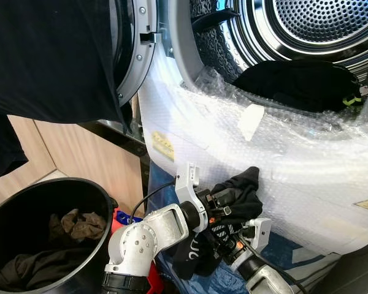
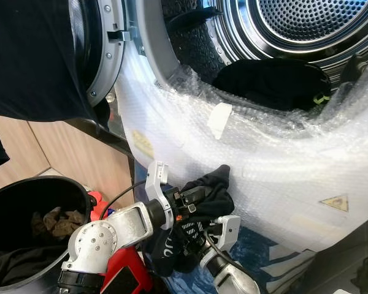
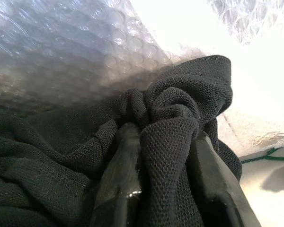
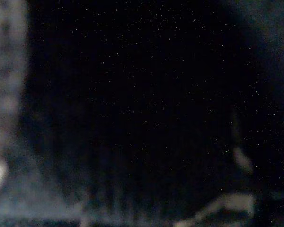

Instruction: Clothes washing

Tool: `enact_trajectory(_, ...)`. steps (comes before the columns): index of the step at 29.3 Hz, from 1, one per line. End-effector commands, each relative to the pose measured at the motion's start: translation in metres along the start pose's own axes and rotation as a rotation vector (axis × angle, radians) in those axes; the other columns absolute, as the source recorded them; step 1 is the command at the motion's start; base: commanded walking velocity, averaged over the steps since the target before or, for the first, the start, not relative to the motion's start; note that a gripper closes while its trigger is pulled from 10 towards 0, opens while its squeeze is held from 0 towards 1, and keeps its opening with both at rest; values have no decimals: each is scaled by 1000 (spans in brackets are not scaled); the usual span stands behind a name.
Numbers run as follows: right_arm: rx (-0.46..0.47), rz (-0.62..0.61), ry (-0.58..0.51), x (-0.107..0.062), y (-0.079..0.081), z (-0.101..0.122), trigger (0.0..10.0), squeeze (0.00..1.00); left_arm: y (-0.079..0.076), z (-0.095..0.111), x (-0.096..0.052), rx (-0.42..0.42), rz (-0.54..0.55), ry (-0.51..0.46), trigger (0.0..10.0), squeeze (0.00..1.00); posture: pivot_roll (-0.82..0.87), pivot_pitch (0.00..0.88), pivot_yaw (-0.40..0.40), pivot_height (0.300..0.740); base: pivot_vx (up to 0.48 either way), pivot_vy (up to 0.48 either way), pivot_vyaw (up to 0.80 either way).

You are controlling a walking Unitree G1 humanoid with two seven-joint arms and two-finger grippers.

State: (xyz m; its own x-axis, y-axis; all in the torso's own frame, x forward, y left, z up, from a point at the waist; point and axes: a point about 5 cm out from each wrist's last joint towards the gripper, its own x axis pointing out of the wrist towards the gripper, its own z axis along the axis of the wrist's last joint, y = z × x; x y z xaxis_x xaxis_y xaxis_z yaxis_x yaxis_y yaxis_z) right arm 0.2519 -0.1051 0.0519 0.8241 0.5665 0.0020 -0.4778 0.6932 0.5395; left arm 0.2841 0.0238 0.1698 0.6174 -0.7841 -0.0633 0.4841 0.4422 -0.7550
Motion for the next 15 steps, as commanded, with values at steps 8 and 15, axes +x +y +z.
enact_trajectory(8,-8,1,-11,-4,-2,0,0,0,-20,5,5,-24,-86,-18,10000,0,43,58,-19,740,0,0,0)
enact_trajectory(15,-1,-25,-26,-10,-7,0,0,0,-20,8,4,-35,-90,-34,10000,0,37,59,-18,740,0,0,0)
